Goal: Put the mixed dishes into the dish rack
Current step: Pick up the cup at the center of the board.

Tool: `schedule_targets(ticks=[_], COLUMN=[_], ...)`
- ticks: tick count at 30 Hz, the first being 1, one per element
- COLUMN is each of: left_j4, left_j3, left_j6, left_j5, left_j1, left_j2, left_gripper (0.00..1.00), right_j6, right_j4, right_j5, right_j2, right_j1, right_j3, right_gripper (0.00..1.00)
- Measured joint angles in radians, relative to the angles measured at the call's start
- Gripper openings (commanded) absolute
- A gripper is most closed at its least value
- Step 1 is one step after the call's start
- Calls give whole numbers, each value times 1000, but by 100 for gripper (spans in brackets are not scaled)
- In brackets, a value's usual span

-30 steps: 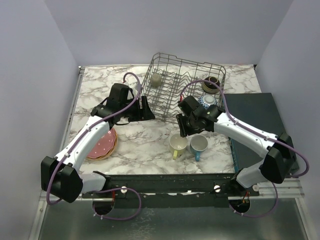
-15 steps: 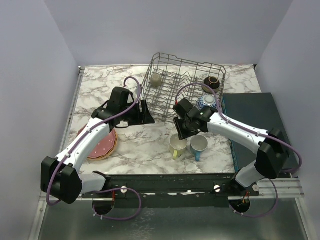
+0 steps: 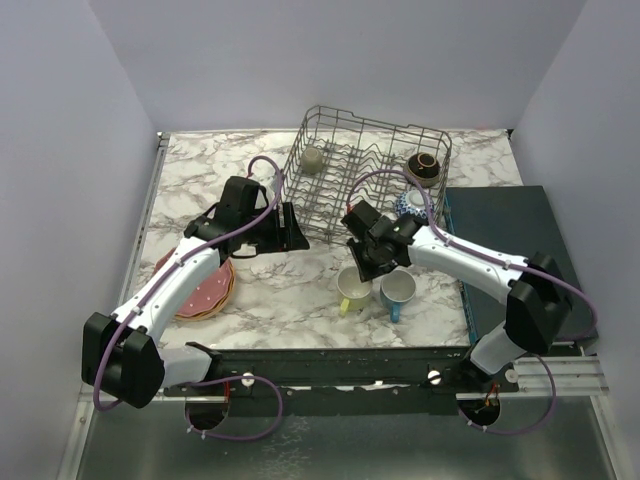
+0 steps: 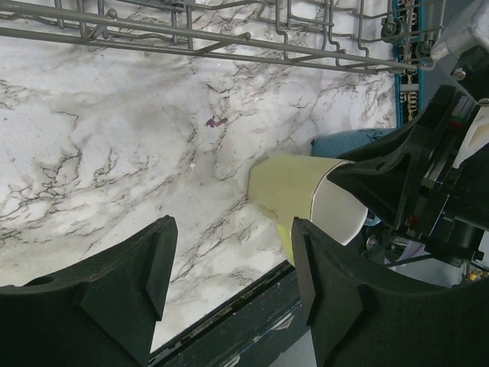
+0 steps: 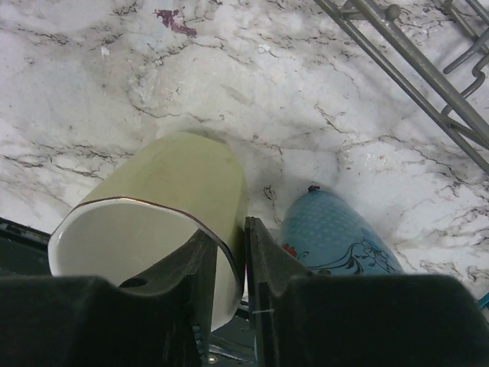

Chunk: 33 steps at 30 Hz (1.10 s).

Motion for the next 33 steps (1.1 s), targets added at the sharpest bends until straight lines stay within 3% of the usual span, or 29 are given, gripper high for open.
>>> schedule_targets(ticks=[8, 21, 33], left_j4=[1, 1, 5], left_j3=[-14, -21, -21], left_j6=[0, 0, 11], left_j5=[2, 9, 34], left_j1=[0, 0, 0], left_j2=[0, -4, -33], left_gripper=[68, 78, 97], right_j6=[1, 5, 12], right_j4=[-7, -7, -5], right_j5=[5, 5, 3], right_j2=[21, 21, -11], right_j1=[15, 18, 19], right_j3=[0, 2, 2], right_gripper=[1, 1, 0])
